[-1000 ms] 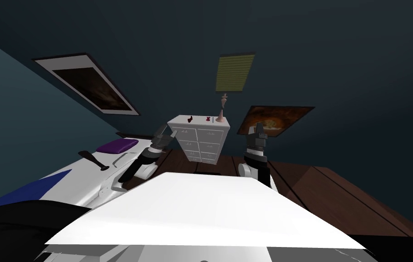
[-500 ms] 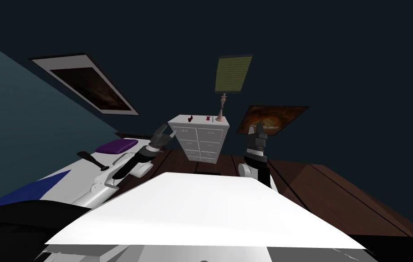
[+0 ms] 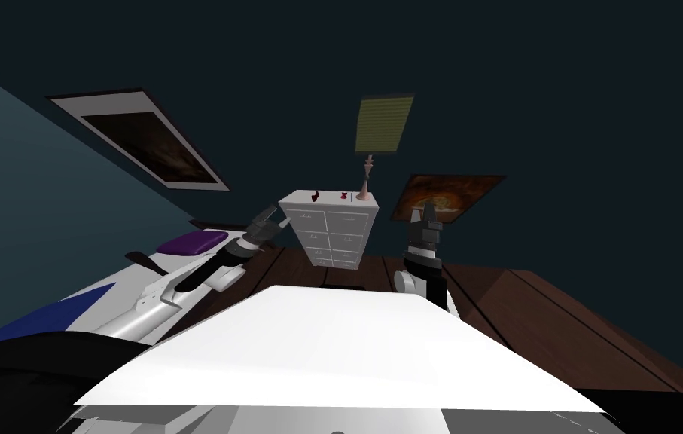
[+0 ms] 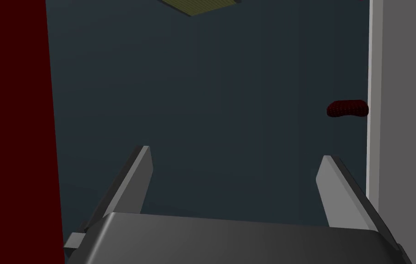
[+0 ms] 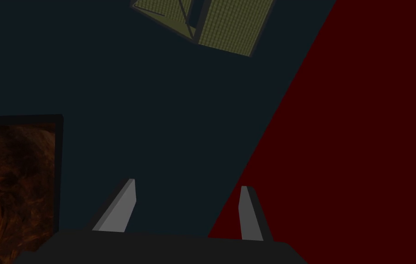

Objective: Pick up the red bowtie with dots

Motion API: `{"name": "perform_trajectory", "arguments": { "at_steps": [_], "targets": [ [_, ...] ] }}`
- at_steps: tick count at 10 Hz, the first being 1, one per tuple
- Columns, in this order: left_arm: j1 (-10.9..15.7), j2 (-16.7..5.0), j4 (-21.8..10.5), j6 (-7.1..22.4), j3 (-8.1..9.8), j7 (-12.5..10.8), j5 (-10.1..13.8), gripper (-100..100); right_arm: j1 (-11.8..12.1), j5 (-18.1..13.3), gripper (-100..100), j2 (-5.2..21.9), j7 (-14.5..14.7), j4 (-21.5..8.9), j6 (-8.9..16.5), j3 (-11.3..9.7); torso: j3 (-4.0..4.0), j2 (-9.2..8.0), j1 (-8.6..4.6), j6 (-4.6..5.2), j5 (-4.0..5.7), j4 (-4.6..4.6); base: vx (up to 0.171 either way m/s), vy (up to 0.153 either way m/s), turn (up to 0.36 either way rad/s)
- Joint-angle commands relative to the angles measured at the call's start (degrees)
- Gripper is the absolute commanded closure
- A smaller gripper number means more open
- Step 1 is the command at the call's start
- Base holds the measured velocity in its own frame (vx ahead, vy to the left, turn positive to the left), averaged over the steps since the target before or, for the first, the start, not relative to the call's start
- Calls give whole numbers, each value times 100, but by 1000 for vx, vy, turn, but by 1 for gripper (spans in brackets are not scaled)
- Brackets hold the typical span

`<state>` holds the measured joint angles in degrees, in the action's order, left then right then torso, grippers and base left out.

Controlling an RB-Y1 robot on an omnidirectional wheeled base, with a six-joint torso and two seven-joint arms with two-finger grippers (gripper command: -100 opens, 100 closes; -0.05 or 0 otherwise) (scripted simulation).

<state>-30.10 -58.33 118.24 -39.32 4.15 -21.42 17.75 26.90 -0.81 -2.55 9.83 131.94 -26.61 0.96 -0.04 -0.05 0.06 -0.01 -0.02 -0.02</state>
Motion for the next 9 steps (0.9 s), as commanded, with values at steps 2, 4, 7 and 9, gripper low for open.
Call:
{"name": "perform_trajectory", "arguments": {
  "at_steps": [2, 4, 7, 9],
  "targets": [
    [28, -428, -102, -60, -4, -62, 60, -100, 0, 0, 0, 0, 0, 0, 0, 0, 0, 0, 0, 0, 0, 0, -19, 10, -11],
    [14, -796, -296, -187, 22, -174, 194, -100, 0, 0, 0, 0, 0, 0, 0, 0, 1, 2, -2, 0, 0, 1, -18, 6, -26],
    [-5, -1298, -495, -316, 42, -285, 331, -100, 0, 0, 0, 0, 0, 0, 0, 0, 3, 5, -4, 0, 0, 1, -11, 5, -12],
    [-31, -1646, -697, -445, 56, -395, 468, -100, 0, 0, 0, 0, 0, 0, 0, 0, 3, 6, -5, 0, 0, 1, -7, 4, -14]
  ]
}}
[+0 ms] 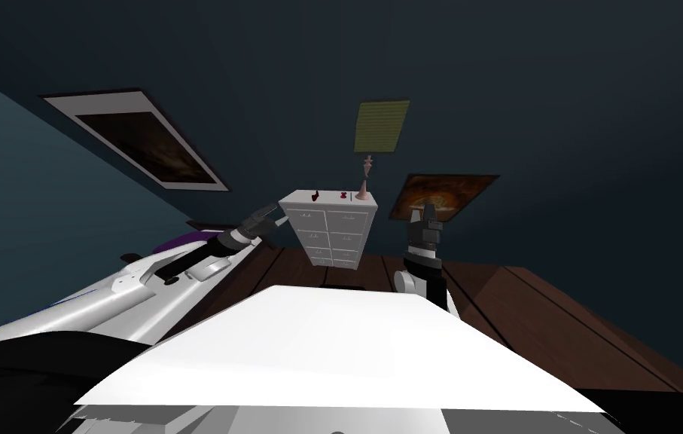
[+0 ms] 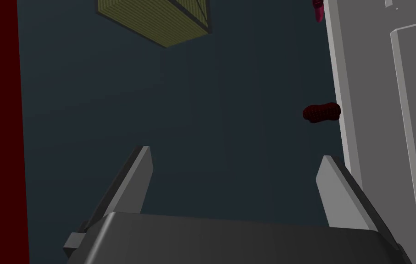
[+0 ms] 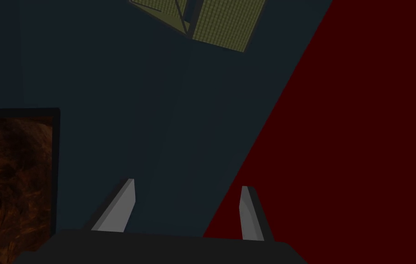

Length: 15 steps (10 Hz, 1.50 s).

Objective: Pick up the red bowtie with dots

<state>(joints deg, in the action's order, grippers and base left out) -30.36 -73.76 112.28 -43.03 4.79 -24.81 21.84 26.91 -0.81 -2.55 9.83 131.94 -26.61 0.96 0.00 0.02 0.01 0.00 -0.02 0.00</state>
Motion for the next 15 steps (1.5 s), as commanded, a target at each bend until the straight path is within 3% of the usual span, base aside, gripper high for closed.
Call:
{"name": "perform_trajectory", "arguments": {
  "at_steps": [1, 2, 3, 5, 6, 8, 9, 11, 12, 14, 15],
  "targets": [
    [-5, -286, -101, -74, -8, -55, 58, -100, 0, 0, 0, 0, 0, 0, 0, 0, 0, 0, 0, 0, 0, 0, -7, 4, -13],
    [-5, -448, -101, -74, -8, -55, 58, -100, 0, 0, 0, 0, 0, 0, 0, 0, 0, 1, -1, 0, 0, 0, 0, 0, 0],
    [-36, -630, -306, -203, 2, -163, 197, -100, 0, 0, 0, 0, 0, 0, 0, 0, 1, 2, -2, -1, 0, 0, 0, 0, -20],
    [-36, -970, -306, -203, 2, -163, 197, -100, 0, 0, 0, 0, 0, 0, 0, 0, 2, 3, -2, 0, 0, 1, 0, 0, -6],
    [-72, -1157, -513, -332, 7, -268, 335, -100, 0, 0, 0, 0, 0, 0, 0, 0, 2, 3, -3, 0, 0, 1, 5, -1, -20],
    [-72, -1487, -513, -332, 7, -268, 335, -100, 0, 0, 0, 0, 0, 0, 0, 0, 3, 6, -3, 0, 0, 1, 3, -1, -4],
    [-113, -1665, -720, -459, 6, -369, 473, -100, 0, 0, 0, 0, 0, 0, 0, 0, 3, 5, -4, -1, 0, 1, 12, -6, -14],
    [-113, -1999, -720, -459, 6, -369, 473, -100, 0, 0, 0, 0, 0, 0, 0, 0, 5, 8, -5, 0, 0, 2, 10, -2, -4],
    [-158, -2176, -927, -584, 0, -467, 609, -100, 0, 0, 0, 0, 0, 0, 0, 0, 4, 7, -4, 0, 0, 2, 21, -5, -13],
    [-158, -2501, -927, -584, 0, -467, 609, -100, 0, 0, 0, 0, 0, 0, 0, 0, 6, 11, -5, -1, 0, 3, 14, -4, -1],
    [-208, -2685, -1132, -707, -11, -561, 743, -100, 0, 0, 0, 0, 0, 0, 0, 0, 5, 8, -6, -1, 0, 2, 23, -10, -10]
  ]
}}
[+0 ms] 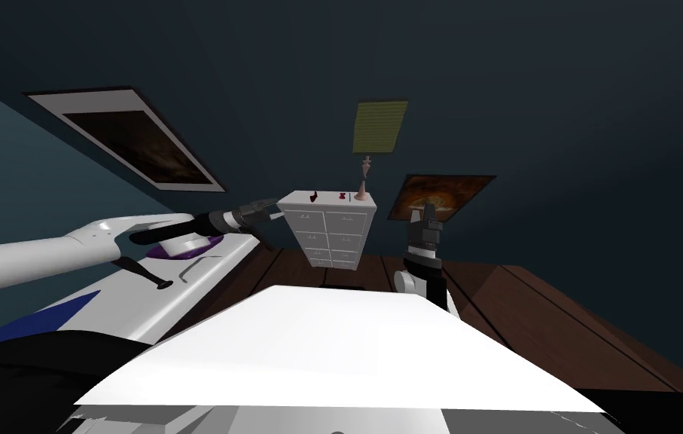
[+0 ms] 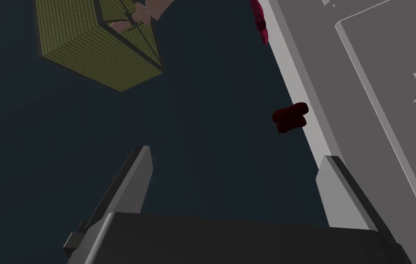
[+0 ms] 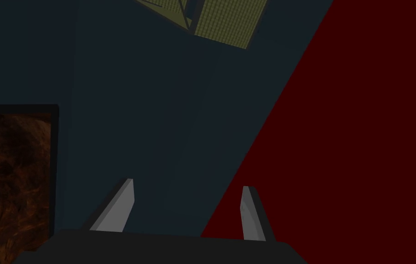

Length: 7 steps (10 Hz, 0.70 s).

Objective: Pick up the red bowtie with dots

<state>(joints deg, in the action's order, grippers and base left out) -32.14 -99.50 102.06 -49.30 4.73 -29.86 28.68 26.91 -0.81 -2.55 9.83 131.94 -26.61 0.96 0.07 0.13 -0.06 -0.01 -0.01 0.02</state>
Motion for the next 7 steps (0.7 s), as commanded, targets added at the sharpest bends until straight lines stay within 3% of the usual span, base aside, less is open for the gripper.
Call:
{"name": "perform_trajectory", "arguments": {
  "at_steps": [1, 2, 3, 5, 6, 7],
  "targets": [
    [-30, -286, -111, -80, -4, -56, 59, -100, 0, 0, 0, 0, 0, 0, 0, 0, 0, 0, 0, 0, 0, 0, 28, -10, -2],
    [-30, -419, -111, -80, -4, -56, 59, -100, 0, 0, 0, 0, 0, 0, 0, 0, 1, 2, -1, 0, 0, 1, 13, -4, 2],
    [-84, -613, -315, -199, -20, -145, 190, -100, 0, 0, 0, 0, 0, 0, 0, 0, -1, -2, 1, 0, 0, 0, 28, -9, -6],
    [-84, -898, -315, -199, -20, -145, 190, -100, 0, 0, 0, 0, 0, 0, 0, 0, 2, 3, -1, 0, 0, 1, 22, -8, 0],
    [-142, -1112, -516, -313, -41, -229, 317, -100, 0, 0, 0, 0, 0, 0, 0, 0, 0, -1, 0, 0, 0, 0, 34, -13, -2],
    [-142, -1330, -516, -313, -41, -229, 317, -100, 0, 0, 0, 0, 0, 0, 0, 0, 2, 4, -2, 0, 0, 1, 39, -16, 3]
  ]
}}
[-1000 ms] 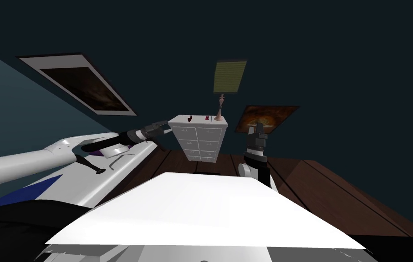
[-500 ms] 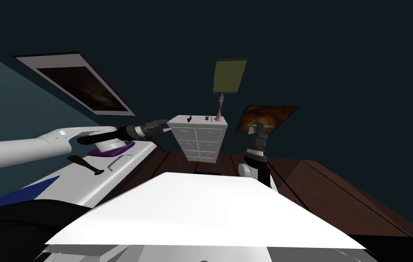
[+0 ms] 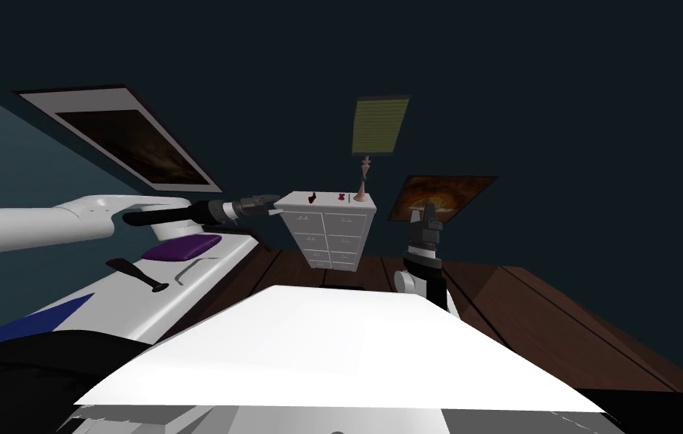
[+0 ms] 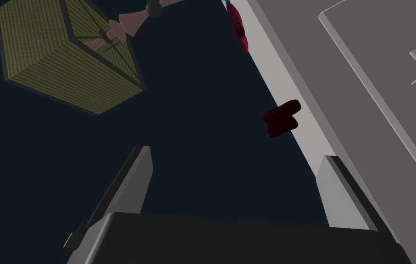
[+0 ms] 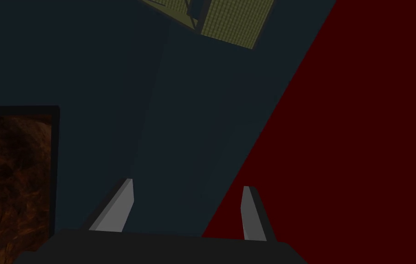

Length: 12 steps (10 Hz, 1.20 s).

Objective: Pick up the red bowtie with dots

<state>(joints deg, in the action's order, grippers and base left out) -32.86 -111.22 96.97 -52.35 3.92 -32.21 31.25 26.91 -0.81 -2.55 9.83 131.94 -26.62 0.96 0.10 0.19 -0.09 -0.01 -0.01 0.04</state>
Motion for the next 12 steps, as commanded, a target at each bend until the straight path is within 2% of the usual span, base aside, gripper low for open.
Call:
{"name": "perform_trajectory", "arguments": {
  "at_steps": [1, 2, 3, 5, 6, 8, 9, 10, 11, 12],
  "targets": [
    [-70, -189, -7, -8, 39, 5, 60, -100, 0, 0, 0, 0, 0, 0, 0, 0, 0, 0, 0, 0, 0, 0, 20, -7, 0],
    [-70, -189, -7, -8, 39, 5, 60, -100, 0, 0, 0, 0, 0, 0, 0, 0, -3, -5, 3, -1, -1, -1, 0, 0, 0],
    [-131, -388, -206, -117, 14, -73, 183, -100, 0, 0, 0, 0, 0, 0, 0, 0, -6, -11, 6, -1, -2, -2, 28, -9, 2],
    [-131, -636, -206, -117, 14, -73, 183, -100, 0, 0, 0, 0, 0, 0, 0, 0, 0, 0, 2, 0, -1, 0, 34, -10, 3],
    [-194, -809, -402, -221, -15, -147, 301, -100, 0, 0, 0, 0, 0, 0, 0, 0, -2, -3, 2, 0, -1, 0, 46, -18, 1],
    [-194, -1065, -402, -221, -15, -147, 301, -100, 0, 0, 0, 0, 0, 0, 0, 0, 2, 3, -1, 0, 0, 1, 34, -12, 5],
    [-261, -1250, -593, -320, -48, -215, 414, -100, 0, 0, 0, 0, 0, 0, 0, 0, -1, -3, 2, 0, -1, 0, 45, -20, 4],
    [-261, -1410, -593, -320, -48, -215, 414, -100, 0, 0, 0, 0, 0, 0, 0, 0, 1, 2, -1, -1, 0, 0, 48, -17, 10],
    [-261, -1473, -593, -320, -48, -215, 414, -100, 0, 0, 0, 0, 0, 0, 0, 0, 3, 4, -1, 0, 0, 1, 24, -6, -2],
    [-331, -1694, -777, -413, -85, -278, 521, -100, 0, 0, 0, 0, 0, 0, 0, 0, -1, -2, 2, 0, -2, 0, 51, -17, 7]
  ]
}}
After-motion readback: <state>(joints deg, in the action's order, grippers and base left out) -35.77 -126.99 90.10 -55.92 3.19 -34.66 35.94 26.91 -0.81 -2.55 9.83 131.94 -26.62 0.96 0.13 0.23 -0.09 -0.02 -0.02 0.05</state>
